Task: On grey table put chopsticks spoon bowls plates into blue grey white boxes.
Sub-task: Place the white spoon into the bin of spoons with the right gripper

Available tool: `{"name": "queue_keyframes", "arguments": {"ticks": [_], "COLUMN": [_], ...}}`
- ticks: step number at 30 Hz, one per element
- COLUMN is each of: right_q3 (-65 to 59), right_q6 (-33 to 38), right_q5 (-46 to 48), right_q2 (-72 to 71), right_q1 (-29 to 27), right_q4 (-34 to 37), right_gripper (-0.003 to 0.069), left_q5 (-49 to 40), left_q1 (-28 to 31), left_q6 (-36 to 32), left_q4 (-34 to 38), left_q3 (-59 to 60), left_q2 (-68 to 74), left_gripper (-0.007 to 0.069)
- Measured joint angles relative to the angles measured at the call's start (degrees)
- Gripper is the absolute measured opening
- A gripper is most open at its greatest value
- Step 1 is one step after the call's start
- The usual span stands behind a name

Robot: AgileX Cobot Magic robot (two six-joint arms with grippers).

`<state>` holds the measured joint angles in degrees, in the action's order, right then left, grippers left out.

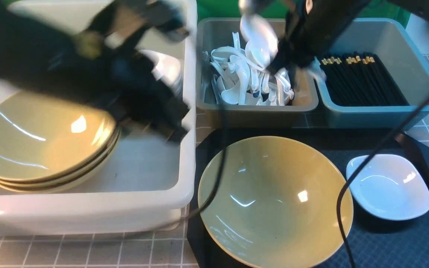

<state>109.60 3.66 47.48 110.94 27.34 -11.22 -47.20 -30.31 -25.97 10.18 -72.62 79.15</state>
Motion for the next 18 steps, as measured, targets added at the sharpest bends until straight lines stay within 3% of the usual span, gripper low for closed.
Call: {"name": "queue_keyframes", "arguments": {"ticks": [8, 16, 18], "right_q3": [8.95, 16.65, 18.69], "right_q6": [-4.3, -6.91, -6.46], "right_q5": [-13.5, -7.29, -3.12], "right_q2": [13.24, 19.84, 19.52], "right_q1": [-3.43, -4.65, -4.95], "right_q4": [1.27, 4.75, 5.87], "right_gripper": [0.0155, 0.0484, 0.0524], "left_q5": [-0.98, -4.46, -5.71], "left_q1": [0.0, 0.0, 0.0], "left_q6": [-1.37, -0.02, 0.18], "left_q4": [-1.98, -2.14, -1.59], "left_q3": [-12.04, -15.3, -15.63], "left_q2": [16.87, 22.33, 22.33], "left_gripper": [-0.001, 0.0027, 0.0063]}}
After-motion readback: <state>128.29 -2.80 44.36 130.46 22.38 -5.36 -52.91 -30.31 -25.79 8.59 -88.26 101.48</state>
